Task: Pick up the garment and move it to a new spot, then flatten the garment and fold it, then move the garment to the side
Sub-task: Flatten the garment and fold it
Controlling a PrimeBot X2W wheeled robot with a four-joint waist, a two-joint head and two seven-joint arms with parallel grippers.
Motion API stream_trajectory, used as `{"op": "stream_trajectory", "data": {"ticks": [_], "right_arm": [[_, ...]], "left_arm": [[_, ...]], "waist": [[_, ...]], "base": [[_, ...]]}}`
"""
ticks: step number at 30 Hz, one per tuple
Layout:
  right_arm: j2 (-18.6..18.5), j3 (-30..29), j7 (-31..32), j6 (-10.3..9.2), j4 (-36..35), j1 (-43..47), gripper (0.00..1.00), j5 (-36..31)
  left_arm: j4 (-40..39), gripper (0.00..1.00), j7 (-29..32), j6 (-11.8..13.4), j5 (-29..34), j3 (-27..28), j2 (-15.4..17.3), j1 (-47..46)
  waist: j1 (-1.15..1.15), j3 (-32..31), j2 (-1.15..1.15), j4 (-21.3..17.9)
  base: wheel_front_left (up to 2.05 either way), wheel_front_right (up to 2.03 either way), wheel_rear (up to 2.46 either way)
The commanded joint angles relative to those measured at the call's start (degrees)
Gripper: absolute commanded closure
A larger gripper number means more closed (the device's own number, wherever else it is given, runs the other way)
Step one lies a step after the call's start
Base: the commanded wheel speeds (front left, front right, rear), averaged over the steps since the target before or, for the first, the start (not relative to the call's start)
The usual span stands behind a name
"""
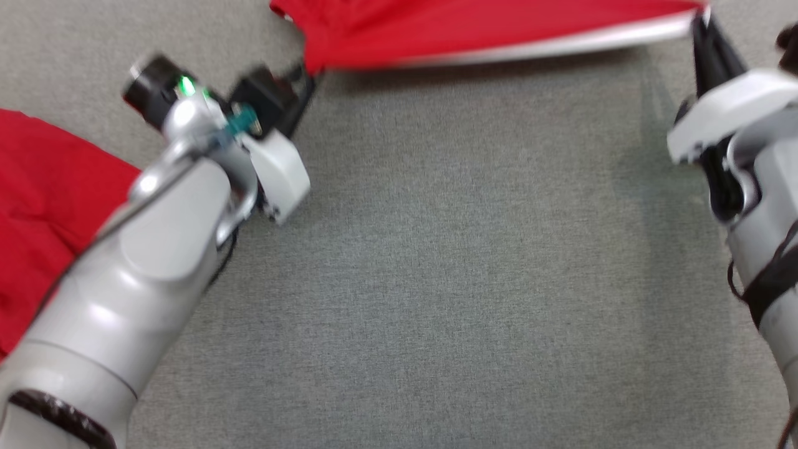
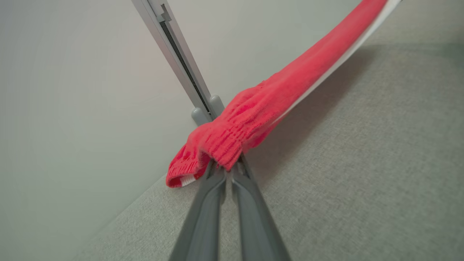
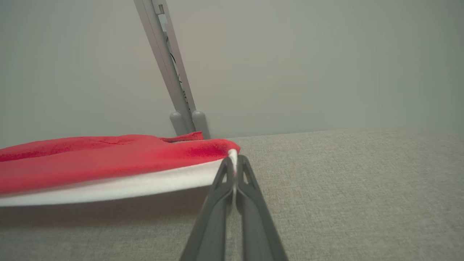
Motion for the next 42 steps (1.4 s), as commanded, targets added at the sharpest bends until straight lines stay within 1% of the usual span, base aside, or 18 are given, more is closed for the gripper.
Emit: {"op": "stream_trajectory", "data": {"ticks": [1,5,11,12,18,22,26,29,32,35,39,42], "right_arm": [[-1.0,1.6,0.8,-0.12,0.3,2.2,1.0,0.7],[-3.2,6.6,3.0,-0.13,0.6,7.5,1.0,2.8],[-6.5,14.7,6.4,-0.13,-0.7,14.0,1.0,5.2],[-6.5,14.7,6.4,-0.13,-0.7,14.0,1.0,5.2],[-11.5,22.5,11.3,-0.14,-4.8,19.6,1.0,9.8],[-15.6,28.3,15.5,-0.13,-10.3,22.7,1.0,13.8],[-20.7,32.9,19.8,-0.13,-16.8,25.0,1.0,18.7],[-24.9,36.1,24.3,-0.13,-21.6,26.7,1.0,22.4],[-28.8,38.3,28.3,-0.13,-26.6,27.7,1.0,26.1],[-32.3,39.3,31.6,-0.13,-30.9,28.9,1.0,29.5],[-36.6,40.4,35.8,-0.13,-35.8,29.8,1.0,31.7],[-39.6,40.1,39.0,-0.13,-39.1,30.5,1.0,33.3]], "left_arm": [[-0.4,1.0,-0.3,0.2,0.7,-0.5,0.9,2.0],[-2.0,1.0,-0.3,0.2,2.7,-2.9,1.7,7.6],[-4.8,1.0,-0.2,1.4,5.0,-4.9,2.4,15.1],[-4.8,1.0,-0.2,1.4,5.0,-4.9,2.4,15.1],[-6.0,1.0,-0.2,1.2,5.6,-6.7,2.2,21.3],[-6.5,1.0,-0.2,0.5,5.1,-8.4,1.8,24.9],[-7.1,1.0,-0.1,-0.3,3.2,-10.0,1.5,28.4],[-9.3,1.0,-0.2,-0.5,1.9,-10.7,2.0,30.6],[-12.1,1.0,-0.1,-0.7,0.4,-11.1,3.3,33.0],[-15.6,1.0,1.4,-0.9,-1.4,-12.1,4.9,35.1],[-21.2,1.0,5.1,-0.8,-2.3,-14.5,8.1,37.2],[-25.8,1.0,8.1,-0.9,-3.3,-15.7,9.8,38.6]], "waist": [[0.0,-2.9,0.0,0.4],[0.0,-7.0,0.0,0.7],[0.0,-12.3,0.0,1.1],[0.0,-12.3,0.0,1.1],[0.0,-17.4,0.0,1.2],[0.0,-20.3,0.0,0.9],[0.0,-22.8,0.0,0.5],[0.0,-24.3,0.0,0.2],[0.0,-25.2,0.0,0.0],[0.0,-25.8,0.0,-0.2],[0.0,-26.3,0.0,-0.4],[0.0,-26.5,0.0,-0.2]], "base": [[0.0,0.0,0.0],[0.0,0.0,0.0],[0.0,0.0,0.0],[0.0,0.0,0.0],[0.0,0.0,0.0],[0.0,0.0,0.0],[0.0,0.0,0.0],[0.0,0.0,0.0],[0.0,0.0,0.0],[0.0,0.0,0.0],[0.0,0.0,0.0],[0.0,0.0,0.0]]}}
